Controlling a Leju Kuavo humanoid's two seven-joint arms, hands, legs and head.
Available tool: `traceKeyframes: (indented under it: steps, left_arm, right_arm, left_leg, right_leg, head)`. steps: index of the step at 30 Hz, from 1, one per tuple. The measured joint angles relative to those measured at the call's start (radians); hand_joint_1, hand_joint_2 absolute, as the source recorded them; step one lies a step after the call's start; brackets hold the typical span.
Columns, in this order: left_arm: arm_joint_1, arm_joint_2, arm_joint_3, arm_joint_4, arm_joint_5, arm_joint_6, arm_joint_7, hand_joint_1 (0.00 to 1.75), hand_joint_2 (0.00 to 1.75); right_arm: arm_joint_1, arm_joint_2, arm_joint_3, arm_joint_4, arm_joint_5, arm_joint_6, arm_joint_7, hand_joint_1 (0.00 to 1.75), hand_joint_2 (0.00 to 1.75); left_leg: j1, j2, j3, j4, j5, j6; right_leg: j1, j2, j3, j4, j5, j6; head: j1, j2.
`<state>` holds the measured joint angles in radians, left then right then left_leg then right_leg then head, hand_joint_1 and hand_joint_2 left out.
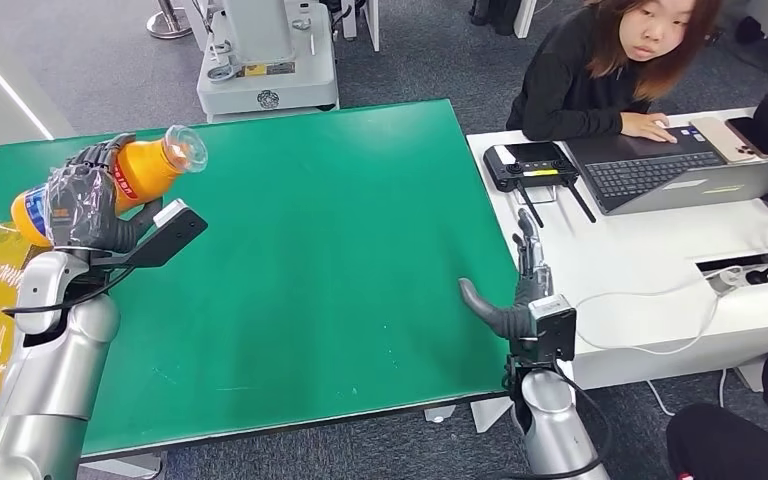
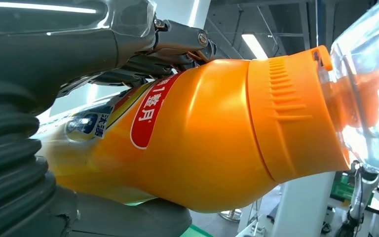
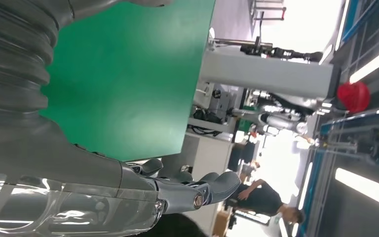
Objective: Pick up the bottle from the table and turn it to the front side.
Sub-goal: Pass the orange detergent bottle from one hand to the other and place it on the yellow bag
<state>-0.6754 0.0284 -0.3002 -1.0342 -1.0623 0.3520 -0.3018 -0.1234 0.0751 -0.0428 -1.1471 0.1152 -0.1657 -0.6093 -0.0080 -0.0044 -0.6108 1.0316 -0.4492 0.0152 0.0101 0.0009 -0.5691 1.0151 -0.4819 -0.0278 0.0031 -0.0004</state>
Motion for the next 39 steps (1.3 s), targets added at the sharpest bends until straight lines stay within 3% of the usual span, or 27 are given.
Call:
traceKeyframes:
  steps: [7, 14, 29, 39]
  left_arm:
    - [-0.004, 0.017, 0.000, 0.016, -0.132, 0.027, 0.068, 1.75, 1.75]
    - [-0.047, 0.055, 0.000, 0.100, -0.306, 0.056, 0.166, 1.75, 1.75]
    - [-0.075, 0.145, 0.002, 0.203, -0.289, -0.015, 0.243, 1.75, 1.75]
    - [-0.019, 0.234, 0.051, 0.191, -0.227, -0.015, 0.213, 1.75, 1.75]
  right_arm:
    - [0.001, -0.007, 0.098, -0.050, -0.002, -0.026, 0.037, 0.00, 1.75]
    - [0.048, -0.015, 0.123, -0.108, -0.016, -0.042, 0.051, 0.00, 1.75]
    - [0.142, -0.038, 0.114, -0.200, -0.016, -0.038, 0.053, 0.00, 1.75]
    - [0.153, -0.045, 0.106, -0.201, -0.023, -0.053, 0.052, 0.00, 1.75]
  left_leg:
    - [0.000, 0.000, 0.000, 0.000, 0.000, 0.000]
    - [0.000, 0.001, 0.000, 0.000, 0.000, 0.000]
    - [0.000, 0.002, 0.000, 0.000, 0.000, 0.000]
    - [0.000, 0.005, 0.000, 0.000, 0.000, 0.000]
  right_leg:
    - [0.000, 0.000, 0.000, 0.000, 0.000, 0.000]
    - [0.000, 0.000, 0.000, 0.000, 0.000, 0.000]
    - [0.000, 0.002, -0.001, 0.000, 0.000, 0.000]
    - [0.000, 0.005, -0.001, 0.000, 0.000, 0.000]
  head:
    - [0.000, 0.000]
    - [0.000, 0.000]
    - [0.000, 0.000]
    - [0.000, 0.000]
